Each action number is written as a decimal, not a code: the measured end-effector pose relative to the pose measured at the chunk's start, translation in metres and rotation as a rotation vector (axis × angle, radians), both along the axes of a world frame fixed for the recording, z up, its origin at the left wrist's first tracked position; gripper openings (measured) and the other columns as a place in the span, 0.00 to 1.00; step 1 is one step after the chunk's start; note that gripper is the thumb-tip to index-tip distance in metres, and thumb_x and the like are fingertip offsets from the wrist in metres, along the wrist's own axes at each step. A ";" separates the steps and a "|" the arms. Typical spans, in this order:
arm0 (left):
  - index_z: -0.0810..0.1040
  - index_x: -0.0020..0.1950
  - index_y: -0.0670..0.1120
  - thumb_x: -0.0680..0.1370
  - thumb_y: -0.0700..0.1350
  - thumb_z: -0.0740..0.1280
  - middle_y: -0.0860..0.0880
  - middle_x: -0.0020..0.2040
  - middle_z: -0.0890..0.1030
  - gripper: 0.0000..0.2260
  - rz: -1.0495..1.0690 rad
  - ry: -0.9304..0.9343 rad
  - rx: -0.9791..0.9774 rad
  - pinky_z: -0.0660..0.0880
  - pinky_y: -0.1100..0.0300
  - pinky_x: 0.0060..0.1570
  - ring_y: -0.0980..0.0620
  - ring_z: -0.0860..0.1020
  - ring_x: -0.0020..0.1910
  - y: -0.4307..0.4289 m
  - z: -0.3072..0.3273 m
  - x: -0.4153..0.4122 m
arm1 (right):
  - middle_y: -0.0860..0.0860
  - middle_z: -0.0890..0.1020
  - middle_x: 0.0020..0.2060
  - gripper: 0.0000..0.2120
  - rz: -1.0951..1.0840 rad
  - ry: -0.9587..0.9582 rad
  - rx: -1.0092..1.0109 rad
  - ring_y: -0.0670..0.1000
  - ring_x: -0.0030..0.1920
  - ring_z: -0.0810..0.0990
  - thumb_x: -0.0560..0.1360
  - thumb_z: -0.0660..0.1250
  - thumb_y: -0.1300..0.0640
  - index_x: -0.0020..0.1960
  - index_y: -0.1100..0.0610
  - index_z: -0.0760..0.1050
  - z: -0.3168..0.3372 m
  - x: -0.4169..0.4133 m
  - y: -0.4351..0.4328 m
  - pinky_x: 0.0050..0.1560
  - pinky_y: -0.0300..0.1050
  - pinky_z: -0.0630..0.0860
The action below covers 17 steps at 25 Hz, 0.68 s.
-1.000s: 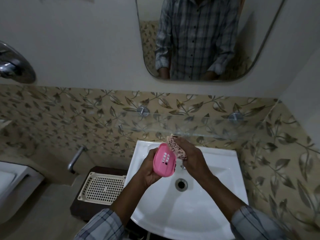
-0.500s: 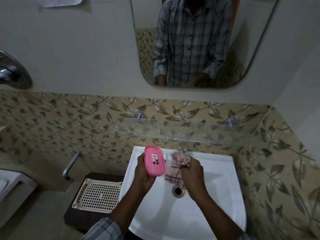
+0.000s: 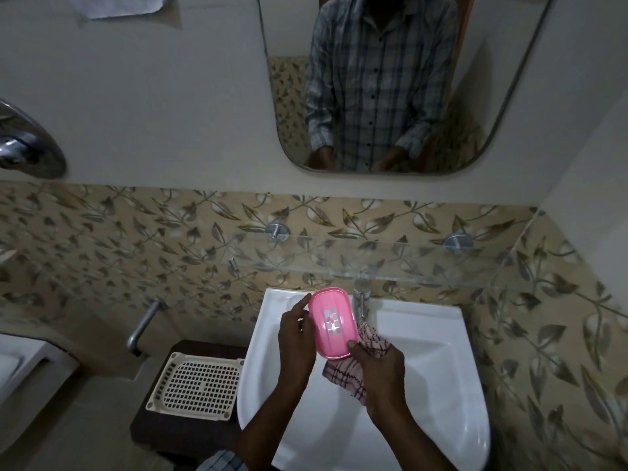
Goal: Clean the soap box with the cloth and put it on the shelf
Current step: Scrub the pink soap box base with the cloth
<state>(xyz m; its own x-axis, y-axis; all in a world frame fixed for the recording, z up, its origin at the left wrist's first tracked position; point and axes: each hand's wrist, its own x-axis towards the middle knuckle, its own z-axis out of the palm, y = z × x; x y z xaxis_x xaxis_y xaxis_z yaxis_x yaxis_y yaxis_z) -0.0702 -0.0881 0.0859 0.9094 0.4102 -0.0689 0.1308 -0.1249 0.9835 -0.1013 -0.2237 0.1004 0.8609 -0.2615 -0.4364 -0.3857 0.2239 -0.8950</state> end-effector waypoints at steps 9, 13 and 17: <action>0.66 0.75 0.47 0.76 0.63 0.63 0.44 0.71 0.75 0.32 -0.217 0.352 -0.055 0.79 0.63 0.43 0.53 0.80 0.54 -0.004 0.010 0.011 | 0.46 0.86 0.44 0.18 0.205 -0.278 -0.374 0.38 0.41 0.85 0.72 0.74 0.67 0.59 0.55 0.81 0.000 -0.015 0.008 0.38 0.30 0.80; 0.78 0.63 0.51 0.71 0.71 0.63 0.47 0.59 0.84 0.31 -0.345 0.365 -0.282 0.81 0.55 0.50 0.52 0.84 0.54 -0.003 0.009 0.006 | 0.51 0.88 0.45 0.16 0.298 -0.231 -0.293 0.49 0.45 0.87 0.76 0.67 0.67 0.48 0.46 0.83 0.001 -0.013 0.001 0.42 0.44 0.85; 0.78 0.64 0.40 0.76 0.61 0.65 0.36 0.55 0.83 0.28 -0.368 0.513 -0.864 0.81 0.46 0.50 0.38 0.82 0.51 0.026 0.020 0.013 | 0.64 0.87 0.47 0.13 0.134 -0.059 0.273 0.68 0.46 0.86 0.76 0.65 0.71 0.57 0.62 0.82 0.011 0.010 -0.028 0.45 0.74 0.80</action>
<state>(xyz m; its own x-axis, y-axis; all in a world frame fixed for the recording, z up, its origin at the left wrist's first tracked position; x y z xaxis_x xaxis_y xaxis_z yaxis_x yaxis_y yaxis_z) -0.0567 -0.0617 0.1055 0.7471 -0.2542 -0.6141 0.6502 0.4716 0.5957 -0.0917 -0.2514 0.1119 0.9058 -0.0238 -0.4231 -0.3771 0.4102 -0.8304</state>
